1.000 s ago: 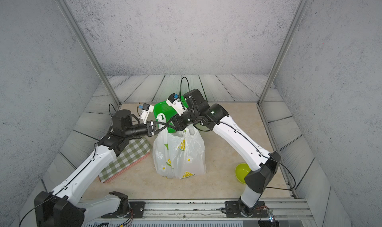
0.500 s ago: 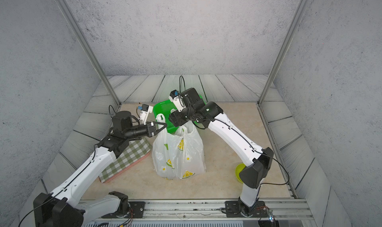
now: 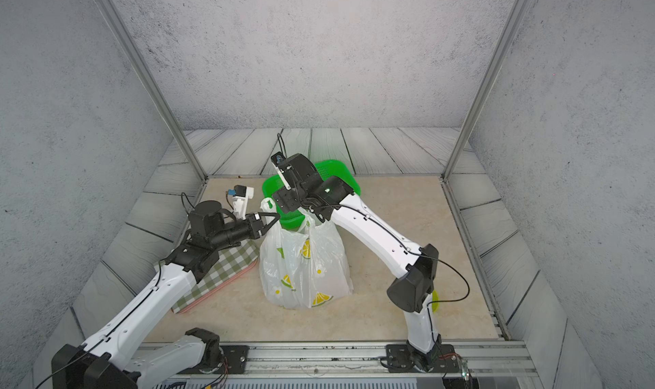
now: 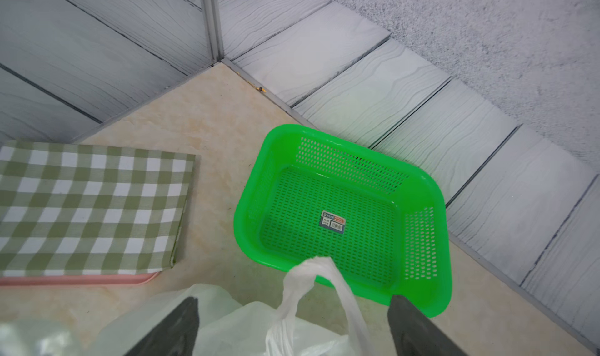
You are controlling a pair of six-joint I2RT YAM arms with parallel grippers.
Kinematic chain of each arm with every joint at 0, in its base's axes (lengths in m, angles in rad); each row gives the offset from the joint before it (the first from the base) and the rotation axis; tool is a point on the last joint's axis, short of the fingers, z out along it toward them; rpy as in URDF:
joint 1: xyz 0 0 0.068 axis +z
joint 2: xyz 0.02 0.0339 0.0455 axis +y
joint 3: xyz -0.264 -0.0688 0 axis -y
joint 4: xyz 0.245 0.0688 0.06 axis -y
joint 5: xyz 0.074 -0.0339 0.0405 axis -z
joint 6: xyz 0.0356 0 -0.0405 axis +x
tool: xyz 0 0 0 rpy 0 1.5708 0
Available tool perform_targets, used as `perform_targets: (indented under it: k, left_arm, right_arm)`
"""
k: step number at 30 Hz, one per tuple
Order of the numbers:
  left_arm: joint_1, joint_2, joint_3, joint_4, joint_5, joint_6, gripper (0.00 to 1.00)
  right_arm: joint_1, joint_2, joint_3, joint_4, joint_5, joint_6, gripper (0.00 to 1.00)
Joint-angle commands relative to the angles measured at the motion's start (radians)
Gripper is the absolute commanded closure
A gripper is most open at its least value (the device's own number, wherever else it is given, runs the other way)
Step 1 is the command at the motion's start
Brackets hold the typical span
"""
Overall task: Place the pineapple into a plastic bag & tie a knot
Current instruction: Cross the plastic bag at the center of the board.
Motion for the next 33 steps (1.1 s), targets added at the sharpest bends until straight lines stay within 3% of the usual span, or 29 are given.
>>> perform_targets:
  k: [1, 7, 18, 26, 29, 33]
  left_arm:
    - [-0.005, -0.034, -0.011, 0.056, -0.037, -0.013, 1.0]
    - [-0.007, -0.044, -0.012, 0.061, -0.03, -0.019, 1.0]
    - [-0.006, -0.041, -0.019, 0.068, -0.018, -0.018, 1.0]
    - [-0.007, -0.046, -0.019, 0.067, -0.016, -0.02, 1.0]
    - [-0.006, -0.049, -0.019, 0.065, -0.019, -0.019, 1.0]
    - [-0.007, -0.046, -0.015, 0.065, -0.015, -0.019, 1.0]
  right_arm:
    - [0.014, 0.073, 0.089, -0.05, 0.199, -0.011, 0.05]
    - [0.016, 0.189, 0.22, -0.136, 0.319, 0.003, 0.05]
    - [0.015, 0.183, 0.174, -0.103, 0.54, -0.058, 0.01]
    - [0.0, 0.183, 0.185, -0.144, 0.509, -0.032, 0.0]
    - [-0.014, 0.173, 0.174, -0.17, 0.455, -0.002, 0.11]
    - [-0.03, 0.127, 0.11, -0.152, 0.41, 0.023, 0.36]
